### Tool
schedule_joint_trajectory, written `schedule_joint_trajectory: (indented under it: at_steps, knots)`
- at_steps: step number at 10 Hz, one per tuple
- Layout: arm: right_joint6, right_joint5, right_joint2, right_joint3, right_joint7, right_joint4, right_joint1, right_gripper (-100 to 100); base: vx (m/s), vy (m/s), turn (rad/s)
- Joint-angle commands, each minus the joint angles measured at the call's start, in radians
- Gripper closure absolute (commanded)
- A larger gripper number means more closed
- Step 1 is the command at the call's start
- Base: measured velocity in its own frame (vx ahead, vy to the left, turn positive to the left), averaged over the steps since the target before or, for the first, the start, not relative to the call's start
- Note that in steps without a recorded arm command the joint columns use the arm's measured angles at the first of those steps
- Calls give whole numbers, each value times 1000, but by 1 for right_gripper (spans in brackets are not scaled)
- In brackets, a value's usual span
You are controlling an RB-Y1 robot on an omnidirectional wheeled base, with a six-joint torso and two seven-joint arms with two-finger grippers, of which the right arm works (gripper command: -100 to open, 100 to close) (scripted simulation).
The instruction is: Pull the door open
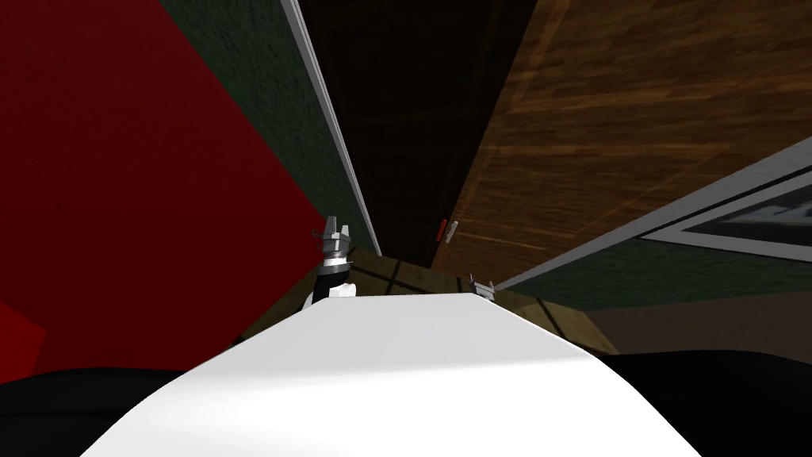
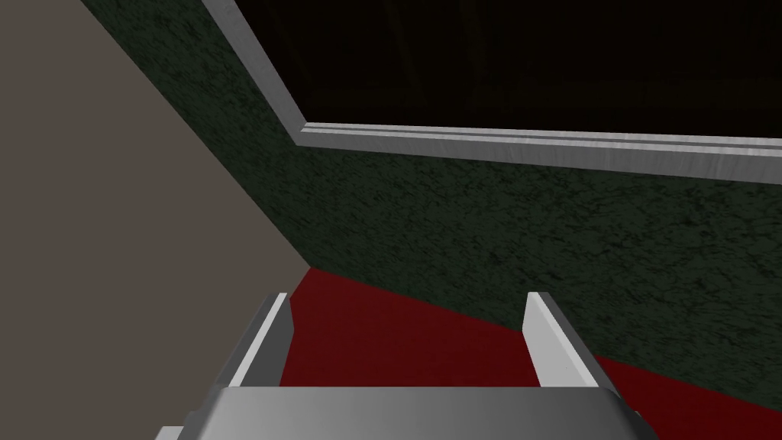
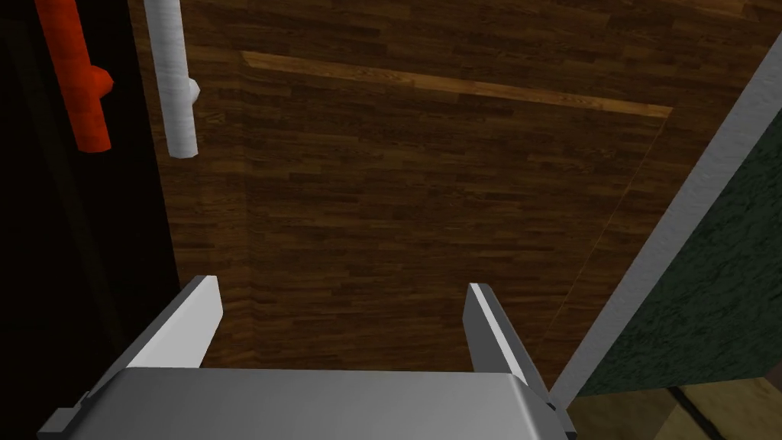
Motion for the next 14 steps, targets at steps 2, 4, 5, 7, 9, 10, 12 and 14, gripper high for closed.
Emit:
schedule_joint_trajectory:
  at_steps: [2,4,5,7,9,10,12,14]
  knots:
    - [-4,-13,-17,-22,-7,44,30,-100,-99,-5,-109]
    - [-6,-22,-30,-37,-11,64,52,-100,-124,-20,-111]
    - [-7,-30,-42,-51,-16,81,69,-100,-58,-24,-62]
    - [-7,-34,-49,-59,-19,91,76,-100,-12,-23,-52]
    - [-7,-38,-57,-67,-26,101,74,-100,109,-28,28]
    - [-6,-37,-56,-67,-29,100,64,-100,140,-8,74]
    - [-4,-34,-53,-64,-32,94,48,-100,167,-24,68]
    - [-3,-29,-48,-57,-34,85,25,-100,199,-53,96]
